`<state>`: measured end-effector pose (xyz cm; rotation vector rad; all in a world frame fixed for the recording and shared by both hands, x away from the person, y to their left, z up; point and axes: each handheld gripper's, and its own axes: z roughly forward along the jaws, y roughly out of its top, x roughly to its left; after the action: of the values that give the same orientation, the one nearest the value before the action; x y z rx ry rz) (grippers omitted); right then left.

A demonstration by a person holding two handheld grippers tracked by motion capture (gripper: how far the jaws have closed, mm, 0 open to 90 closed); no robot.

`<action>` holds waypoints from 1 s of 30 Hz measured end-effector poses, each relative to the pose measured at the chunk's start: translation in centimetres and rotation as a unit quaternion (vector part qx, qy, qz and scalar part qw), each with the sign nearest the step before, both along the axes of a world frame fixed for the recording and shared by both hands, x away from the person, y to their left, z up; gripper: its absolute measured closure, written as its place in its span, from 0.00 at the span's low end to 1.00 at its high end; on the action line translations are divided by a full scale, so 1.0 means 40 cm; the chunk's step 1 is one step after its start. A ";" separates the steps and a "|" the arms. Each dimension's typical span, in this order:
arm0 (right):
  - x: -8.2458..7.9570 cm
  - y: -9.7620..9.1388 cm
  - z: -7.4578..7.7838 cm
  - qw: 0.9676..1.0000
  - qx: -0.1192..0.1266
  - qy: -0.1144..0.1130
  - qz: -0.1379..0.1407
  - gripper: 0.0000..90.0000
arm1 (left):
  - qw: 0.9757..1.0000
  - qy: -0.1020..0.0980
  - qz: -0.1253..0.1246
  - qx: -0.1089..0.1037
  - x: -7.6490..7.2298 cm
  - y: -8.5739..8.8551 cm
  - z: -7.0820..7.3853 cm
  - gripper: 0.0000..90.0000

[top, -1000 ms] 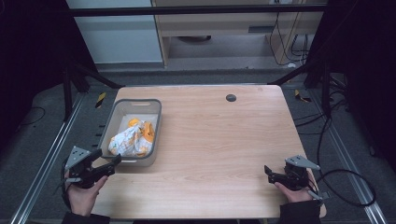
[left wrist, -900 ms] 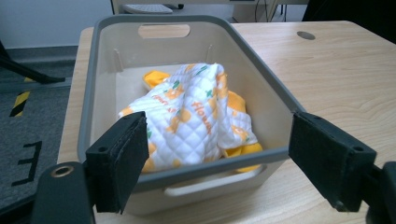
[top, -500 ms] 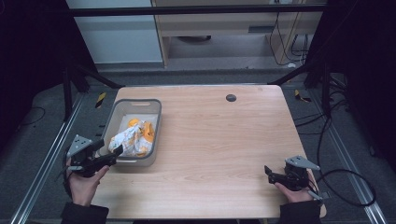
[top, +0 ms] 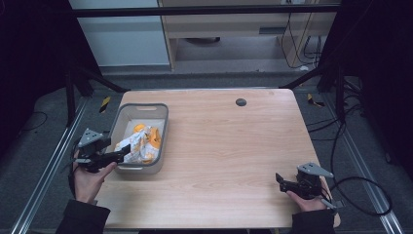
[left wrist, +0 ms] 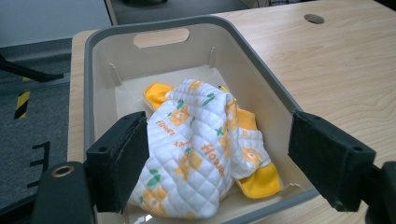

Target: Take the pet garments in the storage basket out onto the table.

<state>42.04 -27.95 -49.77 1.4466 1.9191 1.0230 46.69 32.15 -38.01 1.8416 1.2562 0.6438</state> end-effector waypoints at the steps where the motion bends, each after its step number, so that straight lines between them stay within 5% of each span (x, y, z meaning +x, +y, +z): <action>1: 0.000 0.000 0.000 1.000 -0.001 0.000 0.001 0.13 | 1.000 0.002 0.000 0.001 0.004 -0.001 0.000 0.22; 9: 0.001 -0.001 0.000 1.000 0.000 0.001 0.001 0.13 | 0.999 0.028 -0.006 0.031 0.045 -0.018 0.003 0.22; 30: 0.001 0.002 -0.001 1.000 0.007 0.010 0.005 0.13 | 0.994 0.091 -0.016 0.058 0.122 -0.048 -0.023 0.25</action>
<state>42.09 -27.88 -49.80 1.4611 1.9387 1.0320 51.57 30.25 -38.92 2.0512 1.3259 0.5517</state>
